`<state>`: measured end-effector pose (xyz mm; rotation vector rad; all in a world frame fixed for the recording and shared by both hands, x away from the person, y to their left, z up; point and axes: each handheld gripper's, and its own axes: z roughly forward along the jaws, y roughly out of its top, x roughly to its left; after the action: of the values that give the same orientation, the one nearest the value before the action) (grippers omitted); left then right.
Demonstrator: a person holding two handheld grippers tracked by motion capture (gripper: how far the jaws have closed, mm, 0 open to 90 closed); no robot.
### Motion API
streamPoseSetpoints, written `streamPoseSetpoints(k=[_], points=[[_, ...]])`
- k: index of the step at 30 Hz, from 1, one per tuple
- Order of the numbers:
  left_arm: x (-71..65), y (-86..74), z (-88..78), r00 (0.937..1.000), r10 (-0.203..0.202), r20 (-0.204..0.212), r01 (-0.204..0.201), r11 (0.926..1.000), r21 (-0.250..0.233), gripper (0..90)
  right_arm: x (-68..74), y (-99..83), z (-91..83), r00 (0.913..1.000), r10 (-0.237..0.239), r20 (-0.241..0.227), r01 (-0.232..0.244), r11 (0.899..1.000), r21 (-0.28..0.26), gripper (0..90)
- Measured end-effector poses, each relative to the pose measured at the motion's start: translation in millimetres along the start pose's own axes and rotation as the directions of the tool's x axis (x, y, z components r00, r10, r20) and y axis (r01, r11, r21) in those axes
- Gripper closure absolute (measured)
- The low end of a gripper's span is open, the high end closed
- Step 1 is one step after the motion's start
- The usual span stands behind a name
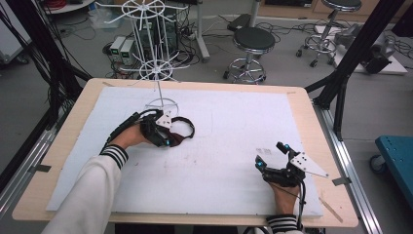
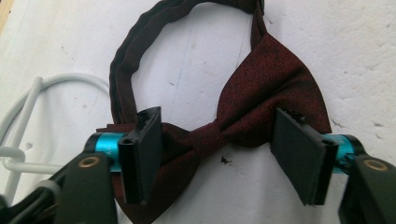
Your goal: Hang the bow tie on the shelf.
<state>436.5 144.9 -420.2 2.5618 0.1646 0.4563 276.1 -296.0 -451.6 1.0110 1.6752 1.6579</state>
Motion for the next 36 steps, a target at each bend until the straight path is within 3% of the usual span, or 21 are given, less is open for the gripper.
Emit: streamPoseSetpoints(k=[6, 9, 13, 17, 28, 31, 36], points=[[1.9, 5.7, 1.3, 0.9999, 0.0, -0.017, 0.001, 0.999, 0.046, 48.4, -0.2, 0.0, -0.1, 1.0, -0.004, 0.001, 0.004, 1.0, 0.002, 1.5], [2.1, 6.7, 2.7, 0.9993, -0.031, -0.022, 0.032, 0.9981, 0.053, 53.1, 0.0, 0.0, 0.0, 1.0, -0.001, 0.0, 0.001, 1.0, 0.0, 1.5], [1.5, 8.6, 2.7, 0.9976, -0.012, -0.068, 0.018, 0.9961, 0.087, 63.7, 0.0, -0.1, -0.1, 1.0, 0.0, -0.001, 0.0, 1.0, -0.001, 1.5], [-0.4, 11.2, 3.4, 0.9934, -0.026, -0.111, 0.037, 0.994, 0.103, 74.5, 0.0, 0.1, -0.4, 1.0, -0.005, -0.001, 0.005, 1.0, 0.002, 1.6], [-2.6, 12.9, 2.7, 0.9904, -0.05, -0.129, 0.063, 0.993, 0.099, 76.7, 0.2, -0.2, -0.4, 1.0, -0.002, -0.003, 0.002, 1.0, -0.002, 1.6], [-4.2, 13.5, 1.8, 0.9899, -0.058, -0.129, 0.068, 0.9948, 0.076, 76.7, 0.2, -0.1, -0.4, 1.0, -0.002, -0.003, 0.002, 1.0, -0.002, 1.6], [-8.3, 14.2, -4.8, 0.9851, -0.115, -0.128, 0.119, 0.9926, 0.026, 76.6, -0.9, 0.0, -0.2, 0.9999, -0.012, -0.002, 0.012, 1.0, -0.007, 1.5]])
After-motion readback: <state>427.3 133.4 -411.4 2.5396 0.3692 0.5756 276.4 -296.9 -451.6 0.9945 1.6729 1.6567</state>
